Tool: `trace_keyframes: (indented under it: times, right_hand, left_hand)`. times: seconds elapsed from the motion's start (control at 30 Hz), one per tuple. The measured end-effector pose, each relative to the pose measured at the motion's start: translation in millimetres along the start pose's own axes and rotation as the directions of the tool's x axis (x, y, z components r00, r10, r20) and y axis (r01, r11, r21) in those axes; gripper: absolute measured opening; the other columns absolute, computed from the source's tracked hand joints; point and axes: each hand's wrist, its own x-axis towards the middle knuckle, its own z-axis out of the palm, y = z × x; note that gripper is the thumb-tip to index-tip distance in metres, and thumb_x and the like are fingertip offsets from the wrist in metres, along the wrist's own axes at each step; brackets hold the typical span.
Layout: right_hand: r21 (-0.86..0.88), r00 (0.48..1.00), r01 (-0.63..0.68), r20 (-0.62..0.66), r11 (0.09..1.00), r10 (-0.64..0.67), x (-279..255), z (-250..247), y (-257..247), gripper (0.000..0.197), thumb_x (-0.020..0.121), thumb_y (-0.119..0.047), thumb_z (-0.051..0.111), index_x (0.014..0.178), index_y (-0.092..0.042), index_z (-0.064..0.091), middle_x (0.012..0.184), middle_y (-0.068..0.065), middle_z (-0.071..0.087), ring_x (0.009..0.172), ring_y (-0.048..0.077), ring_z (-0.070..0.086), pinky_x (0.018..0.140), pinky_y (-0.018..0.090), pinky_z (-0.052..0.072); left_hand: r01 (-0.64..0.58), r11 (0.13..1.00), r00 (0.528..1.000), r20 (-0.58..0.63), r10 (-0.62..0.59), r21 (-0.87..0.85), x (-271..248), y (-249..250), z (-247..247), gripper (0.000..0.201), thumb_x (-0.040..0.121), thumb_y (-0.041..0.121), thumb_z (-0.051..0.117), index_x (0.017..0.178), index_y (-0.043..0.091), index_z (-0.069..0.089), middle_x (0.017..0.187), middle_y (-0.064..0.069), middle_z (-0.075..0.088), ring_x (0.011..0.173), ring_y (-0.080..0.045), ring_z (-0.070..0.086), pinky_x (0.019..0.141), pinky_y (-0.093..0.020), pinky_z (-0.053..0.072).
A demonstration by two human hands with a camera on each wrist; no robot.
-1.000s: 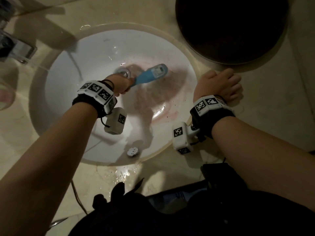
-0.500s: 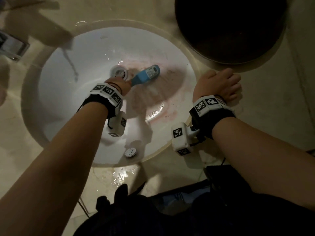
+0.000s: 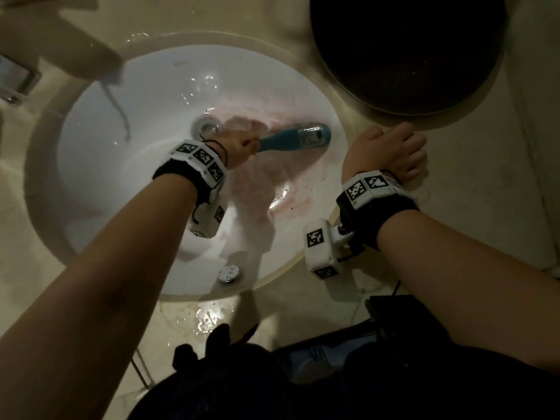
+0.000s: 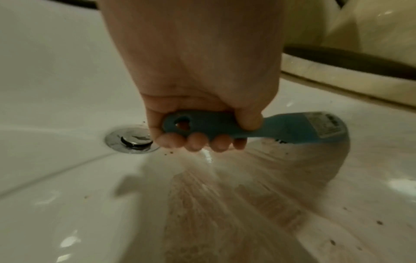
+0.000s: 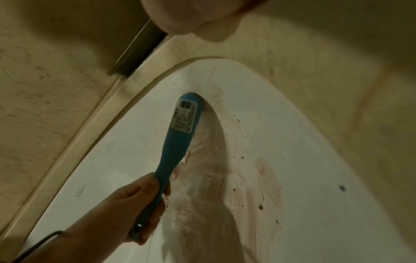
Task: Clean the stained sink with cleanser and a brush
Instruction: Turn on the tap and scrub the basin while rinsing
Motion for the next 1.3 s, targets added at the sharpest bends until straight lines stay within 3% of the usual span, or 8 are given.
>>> trace_keyframes:
  times: [0.17, 0.47, 0.63, 0.73, 0.83, 0.93, 1.03, 1.3]
  right_hand:
    - [-0.007, 1.0, 0.002, -0.004, 1.0, -0.002, -1.2, 0.2, -0.7, 0.035, 0.09, -0.025, 0.037, 0.119, -0.009, 0.046, 0.131, 0.011, 0.043, 0.12, 0.028, 0.039, 0.094, 0.038, 0.028]
    - [0.004, 1.0, 0.008, -0.003, 1.0, -0.008, -3.3, -2.8, -1.5, 0.037, 0.089, -0.024, 0.036, 0.121, -0.008, 0.045, 0.133, 0.011, 0.042, 0.122, 0.027, 0.038, 0.095, 0.037, 0.027]
    - [0.022, 1.0, 0.02, -0.019, 1.0, -0.02, -5.5, -2.4, -0.2, 0.038, 0.089, -0.024, 0.037, 0.121, -0.006, 0.046, 0.131, 0.013, 0.043, 0.122, 0.027, 0.038, 0.095, 0.037, 0.026]
    - [0.031, 0.999, 0.025, -0.031, 0.999, -0.024, -5.6, -1.6, 0.3, 0.038, 0.088, -0.024, 0.038, 0.12, -0.006, 0.047, 0.131, 0.013, 0.043, 0.122, 0.029, 0.038, 0.095, 0.037, 0.026]
    - [0.035, 0.999, 0.024, -0.023, 0.999, -0.023, -4.1, -1.0, 0.5, 0.038, 0.088, -0.026, 0.038, 0.12, -0.007, 0.047, 0.132, 0.012, 0.043, 0.123, 0.03, 0.038, 0.095, 0.038, 0.027]
    - [0.05, 0.999, 0.034, -0.007, 0.998, -0.033, -3.8, -1.7, 0.8, 0.038, 0.088, -0.026, 0.038, 0.12, -0.007, 0.047, 0.133, 0.013, 0.042, 0.123, 0.03, 0.037, 0.096, 0.037, 0.027]
    - [0.074, 0.999, 0.04, 0.014, 0.996, -0.041, -3.5, -2.9, 1.8, 0.038, 0.089, -0.027, 0.038, 0.12, -0.007, 0.047, 0.132, 0.013, 0.043, 0.123, 0.03, 0.038, 0.097, 0.038, 0.027]
    - [0.091, 0.994, 0.065, 0.078, 0.994, -0.072, -7.4, -13.9, 3.1, 0.041, 0.09, -0.028, 0.036, 0.122, -0.004, 0.046, 0.134, 0.016, 0.042, 0.125, 0.03, 0.038, 0.1, 0.039, 0.027]
  left_hand:
    - [0.203, 0.92, 0.971, -0.19, -0.145, 0.336, 5.7, -25.1, -10.7, 0.035, 0.1, 0.025, 0.035, 0.128, 0.011, 0.05, 0.121, -0.015, 0.057, 0.109, -0.033, 0.057, 0.09, -0.041, 0.045]
    - [0.285, 0.955, 0.955, -0.111, -0.276, 0.08, -8.9, -28.0, -18.9, 0.037, 0.098, 0.022, 0.038, 0.134, 0.013, 0.046, 0.13, -0.017, 0.054, 0.116, -0.034, 0.053, 0.094, -0.039, 0.041]
    - [0.138, 0.99, 0.987, 0.088, -0.138, 0.007, -22.1, -8.7, -7.9, 0.029, 0.102, 0.023, 0.034, 0.101, 0.009, 0.059, 0.096, -0.016, 0.06, 0.069, -0.02, 0.052, 0.058, -0.023, 0.039]
    - [0.192, 0.981, 0.979, 0.079, -0.19, -0.008, -21.1, 1.4, 5.4, 0.035, 0.102, 0.022, 0.033, 0.119, 0.004, 0.057, 0.12, -0.015, 0.06, 0.1, -0.026, 0.056, 0.087, -0.031, 0.043]
    - [0.24, 0.962, 0.97, 0.009, -0.243, 0.129, -22.2, -11.7, 12.9, 0.035, 0.101, 0.017, 0.033, 0.127, 0.003, 0.053, 0.128, -0.015, 0.057, 0.113, -0.029, 0.055, 0.09, -0.033, 0.043]
    - [0.36, 0.902, 0.932, -0.128, -0.338, 0.237, -32.6, -31.9, 11.4, 0.031, 0.097, 0.016, 0.038, 0.114, 0.001, 0.058, 0.107, -0.016, 0.064, 0.103, -0.031, 0.061, 0.072, -0.031, 0.041]
    - [0.423, 0.867, 0.904, -0.178, -0.388, 0.262, -46.5, -46.5, -0.4, 0.022, 0.095, 0.012, 0.044, 0.101, -0.001, 0.06, 0.071, -0.008, 0.053, 0.085, -0.03, 0.059, 0.071, -0.032, 0.046]
    - [0.548, 0.832, 0.828, -0.195, -0.526, 0.082, -91.4, -82.3, -18.3, 0.019, 0.09, 0.015, 0.049, 0.083, 0.004, 0.063, 0.075, -0.009, 0.069, 0.065, -0.025, 0.064, 0.06, -0.03, 0.053]
